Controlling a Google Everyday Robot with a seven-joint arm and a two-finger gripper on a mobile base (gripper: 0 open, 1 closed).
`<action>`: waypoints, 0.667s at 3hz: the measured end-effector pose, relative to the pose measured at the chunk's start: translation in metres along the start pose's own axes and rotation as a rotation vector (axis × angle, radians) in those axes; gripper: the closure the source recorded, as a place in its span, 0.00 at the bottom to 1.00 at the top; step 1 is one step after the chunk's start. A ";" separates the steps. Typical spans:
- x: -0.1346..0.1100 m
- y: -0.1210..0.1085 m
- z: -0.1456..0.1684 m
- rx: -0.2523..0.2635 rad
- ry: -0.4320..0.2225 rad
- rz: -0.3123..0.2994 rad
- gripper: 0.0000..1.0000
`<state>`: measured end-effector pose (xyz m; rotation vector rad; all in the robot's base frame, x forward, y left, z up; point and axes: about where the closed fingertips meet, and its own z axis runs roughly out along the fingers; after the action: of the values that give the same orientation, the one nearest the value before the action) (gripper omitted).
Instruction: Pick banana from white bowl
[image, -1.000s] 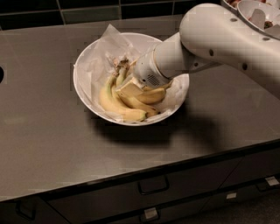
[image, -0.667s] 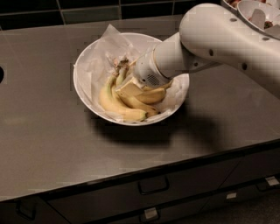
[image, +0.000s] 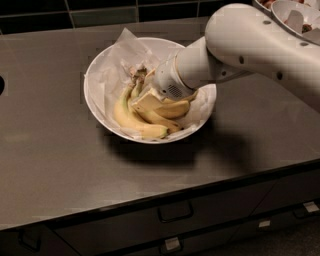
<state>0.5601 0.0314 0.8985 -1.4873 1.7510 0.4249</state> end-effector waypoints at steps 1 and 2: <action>-0.005 0.004 -0.015 0.002 0.052 -0.027 1.00; -0.011 0.004 -0.036 0.018 0.086 -0.047 1.00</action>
Offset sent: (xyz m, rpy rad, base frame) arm -0.0237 -0.0323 0.0500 -0.1430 -0.0372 -0.0182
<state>0.5436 0.0152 0.9286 -1.5511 1.7783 0.3247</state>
